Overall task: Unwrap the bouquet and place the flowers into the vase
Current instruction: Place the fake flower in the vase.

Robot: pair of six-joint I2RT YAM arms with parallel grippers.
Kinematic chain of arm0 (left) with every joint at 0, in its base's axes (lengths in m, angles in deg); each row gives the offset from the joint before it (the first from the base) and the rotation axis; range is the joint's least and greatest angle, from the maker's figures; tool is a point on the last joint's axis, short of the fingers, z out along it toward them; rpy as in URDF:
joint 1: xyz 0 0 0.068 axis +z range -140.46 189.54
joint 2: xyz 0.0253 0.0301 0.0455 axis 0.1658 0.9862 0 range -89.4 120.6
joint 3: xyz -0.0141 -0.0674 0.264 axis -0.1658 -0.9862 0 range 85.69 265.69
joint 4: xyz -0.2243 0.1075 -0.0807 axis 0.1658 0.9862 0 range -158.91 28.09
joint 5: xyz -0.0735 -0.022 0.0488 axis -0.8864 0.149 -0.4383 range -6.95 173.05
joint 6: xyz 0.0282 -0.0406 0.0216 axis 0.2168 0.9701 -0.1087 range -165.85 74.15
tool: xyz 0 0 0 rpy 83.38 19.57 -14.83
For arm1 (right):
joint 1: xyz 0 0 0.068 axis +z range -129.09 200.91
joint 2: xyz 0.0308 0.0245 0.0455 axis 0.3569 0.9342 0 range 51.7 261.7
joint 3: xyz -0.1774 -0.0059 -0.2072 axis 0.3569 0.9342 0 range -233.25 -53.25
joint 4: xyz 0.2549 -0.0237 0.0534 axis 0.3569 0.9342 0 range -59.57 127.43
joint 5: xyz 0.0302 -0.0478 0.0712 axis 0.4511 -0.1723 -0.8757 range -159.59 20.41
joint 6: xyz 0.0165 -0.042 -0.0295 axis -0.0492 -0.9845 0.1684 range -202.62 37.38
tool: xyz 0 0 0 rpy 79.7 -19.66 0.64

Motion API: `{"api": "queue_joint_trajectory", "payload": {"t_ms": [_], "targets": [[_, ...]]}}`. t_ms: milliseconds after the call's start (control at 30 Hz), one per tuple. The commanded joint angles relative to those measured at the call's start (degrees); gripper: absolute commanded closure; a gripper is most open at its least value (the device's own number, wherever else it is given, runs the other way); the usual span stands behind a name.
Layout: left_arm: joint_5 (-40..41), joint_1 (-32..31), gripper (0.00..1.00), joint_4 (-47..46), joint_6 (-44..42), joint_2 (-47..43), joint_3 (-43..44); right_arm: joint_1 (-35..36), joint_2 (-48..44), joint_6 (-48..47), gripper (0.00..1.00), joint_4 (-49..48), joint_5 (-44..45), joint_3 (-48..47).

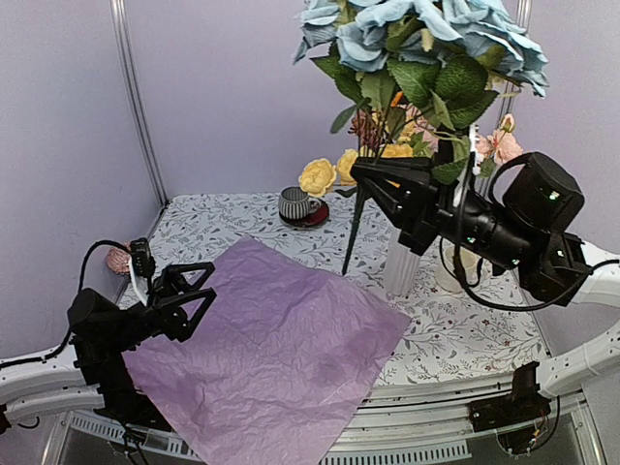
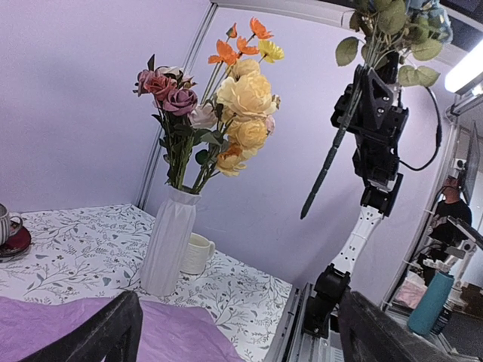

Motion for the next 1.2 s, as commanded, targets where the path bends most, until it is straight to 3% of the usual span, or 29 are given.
{"api": "queue_joint_trajectory", "payload": {"t_ms": [0, 367, 600, 967, 1167], "targets": [[-0.8, -0.61, 0.08, -0.41, -0.7, -0.5, 1.5, -0.08, -6.78, -0.47, 0.97, 2.55, 4.72, 4.74], [-0.4, -0.61, 0.09, 0.31, -0.54, -2.13, 1.03, -0.11, -18.21, -6.68, 0.96, 6.49, 18.31, 9.56], [-0.04, -0.71, 0.09, -1.48, -0.47, -1.16, 0.61, -1.29, -21.62, -19.15, 0.98, -10.33, 30.98, 20.85], [-1.41, -0.72, 0.09, -4.74, 0.74, 2.56, 0.44, -17.68, -20.47, -13.95, 0.98, -22.56, 23.24, 27.2], [-0.98, -0.74, 0.09, -4.65, 0.16, 2.44, 0.5, -22.94, -19.17, -11.16, 0.98, -32.01, 17.26, 30.98]]}}
